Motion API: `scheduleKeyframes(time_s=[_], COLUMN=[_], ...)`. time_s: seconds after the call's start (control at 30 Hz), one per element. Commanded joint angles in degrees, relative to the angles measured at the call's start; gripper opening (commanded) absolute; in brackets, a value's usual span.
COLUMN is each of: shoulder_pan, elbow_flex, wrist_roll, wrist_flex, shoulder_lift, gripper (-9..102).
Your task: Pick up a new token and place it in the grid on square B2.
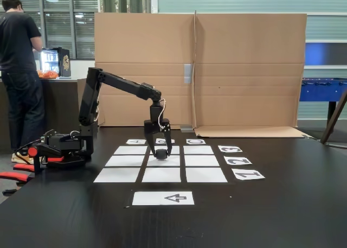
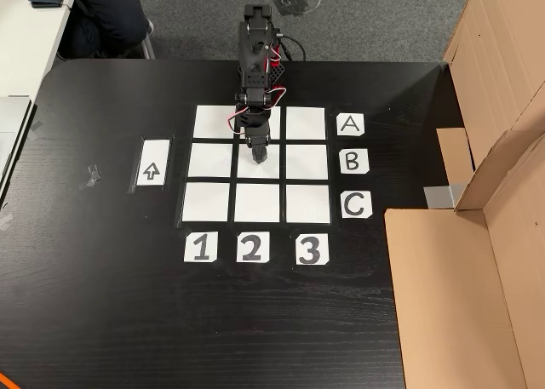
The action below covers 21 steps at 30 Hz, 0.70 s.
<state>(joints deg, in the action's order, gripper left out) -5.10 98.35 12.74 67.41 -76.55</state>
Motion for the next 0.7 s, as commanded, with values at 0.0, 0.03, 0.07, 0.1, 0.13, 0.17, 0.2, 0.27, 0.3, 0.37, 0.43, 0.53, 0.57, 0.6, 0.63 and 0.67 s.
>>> scheduleKeyframes(time_s=[0.0,0.03,0.07,0.1,0.13,0.17,0.2,0.27,0.3,0.37,0.43,0.53,0.57,0.6,0.63,0.67], shoulder_pan=[-0.2,-0.1,0.1,0.2,0.3,0.4,0.4,0.9,1.2,1.8,2.2,2.2,2.2,2.3,2.3,2.3], elbow_flex=[-2.1,-2.1,-2.1,-2.1,-2.1,-2.1,-2.1,-2.1,-2.1,-2.1,-2.2,-2.4,-2.5,-2.6,-2.6,-2.6], wrist_roll=[-0.3,-0.3,-0.3,-0.3,-0.3,-0.4,-0.5,-0.6,-0.6,-0.6,-0.6,-0.7,-0.9,-0.9,-0.9,-0.9], wrist_flex=[-0.4,-0.4,-0.4,-0.4,-0.4,-0.4,-0.4,-0.2,-0.2,-0.3,-0.4,-0.4,-0.4,-0.3,-0.3,-0.3], shoulder_lift=[-0.1,0.0,0.0,0.1,0.2,0.4,0.5,0.5,0.5,0.5,0.6,1.0,1.1,1.2,1.3,1.4], gripper=[9,9,9,9,9,9,9,9,9,9,9,9,10,10,10,10])
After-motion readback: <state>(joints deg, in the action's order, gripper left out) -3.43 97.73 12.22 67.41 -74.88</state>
